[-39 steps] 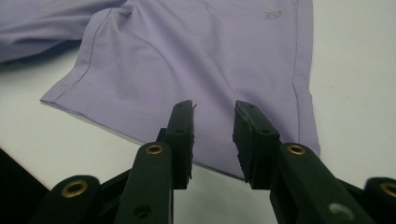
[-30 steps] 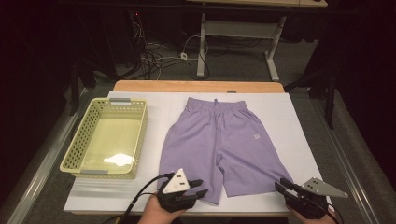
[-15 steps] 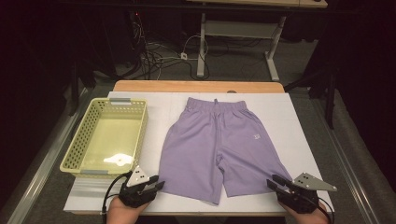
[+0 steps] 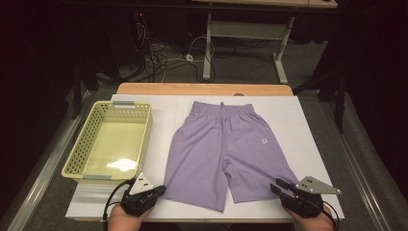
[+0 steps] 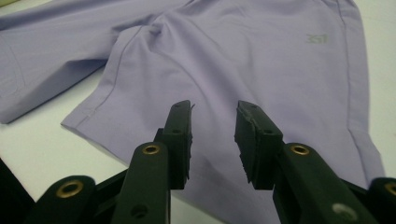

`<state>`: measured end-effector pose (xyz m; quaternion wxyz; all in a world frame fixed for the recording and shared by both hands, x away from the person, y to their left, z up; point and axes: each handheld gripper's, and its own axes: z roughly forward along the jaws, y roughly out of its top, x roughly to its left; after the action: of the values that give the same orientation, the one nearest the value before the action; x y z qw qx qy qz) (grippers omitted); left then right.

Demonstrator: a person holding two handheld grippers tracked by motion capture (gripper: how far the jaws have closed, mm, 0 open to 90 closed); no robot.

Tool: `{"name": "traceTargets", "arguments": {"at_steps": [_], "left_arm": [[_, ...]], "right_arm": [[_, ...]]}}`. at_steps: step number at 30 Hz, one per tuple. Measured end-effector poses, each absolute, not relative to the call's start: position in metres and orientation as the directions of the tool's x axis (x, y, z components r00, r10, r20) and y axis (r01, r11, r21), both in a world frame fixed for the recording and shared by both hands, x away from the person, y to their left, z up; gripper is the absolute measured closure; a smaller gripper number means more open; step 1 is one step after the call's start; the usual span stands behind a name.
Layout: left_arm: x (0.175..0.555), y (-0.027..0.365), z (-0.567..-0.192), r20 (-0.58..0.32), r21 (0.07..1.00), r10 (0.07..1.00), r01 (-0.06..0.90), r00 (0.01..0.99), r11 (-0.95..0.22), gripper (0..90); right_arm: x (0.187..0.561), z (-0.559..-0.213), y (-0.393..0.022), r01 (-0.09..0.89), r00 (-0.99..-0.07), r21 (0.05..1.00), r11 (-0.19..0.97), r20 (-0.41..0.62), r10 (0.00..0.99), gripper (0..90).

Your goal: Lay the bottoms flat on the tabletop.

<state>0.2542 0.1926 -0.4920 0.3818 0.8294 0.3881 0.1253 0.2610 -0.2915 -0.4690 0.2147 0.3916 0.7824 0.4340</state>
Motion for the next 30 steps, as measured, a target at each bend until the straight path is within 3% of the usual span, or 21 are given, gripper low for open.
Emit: {"name": "traceTargets", "arguments": {"at_steps": [8, 11, 13, 16, 23, 30], "left_arm": [[0.242, 0.212, -0.493, -0.075, 0.739, 0.765, 0.551, 0.64, -0.388, 84.2], [0.24, 0.206, -0.49, -0.067, 0.752, 0.762, 0.535, 0.644, -0.385, 71.0], [0.24, 0.196, -0.486, -0.059, 0.765, 0.745, 0.509, 0.665, -0.395, 60.3], [0.239, 0.174, -0.48, -0.05, 0.785, 0.71, 0.467, 0.703, -0.407, 54.1], [0.238, 0.117, -0.481, -0.136, 0.816, 0.581, 0.423, 0.802, -0.393, 52.2], [0.231, 0.067, -0.49, -0.093, 0.781, 0.463, 0.353, 0.881, -0.515, 51.8]], "right_arm": [[0.274, -0.471, -0.273, 0.412, -0.647, 0.841, 0.351, -0.001, 0.762, 67.6], [0.274, -0.471, -0.267, 0.403, -0.662, 0.841, 0.361, -0.004, 0.749, 67.5], [0.274, -0.471, -0.263, 0.402, -0.666, 0.841, 0.361, -0.002, 0.746, 67.5], [0.271, -0.473, -0.255, 0.401, -0.677, 0.838, 0.369, 0.0, 0.736, 67.6], [0.258, -0.479, -0.233, 0.388, -0.712, 0.813, 0.434, -0.034, 0.701, 66.9], [0.248, -0.484, -0.224, 0.387, -0.721, 0.802, 0.455, -0.045, 0.691, 64.4]]}}
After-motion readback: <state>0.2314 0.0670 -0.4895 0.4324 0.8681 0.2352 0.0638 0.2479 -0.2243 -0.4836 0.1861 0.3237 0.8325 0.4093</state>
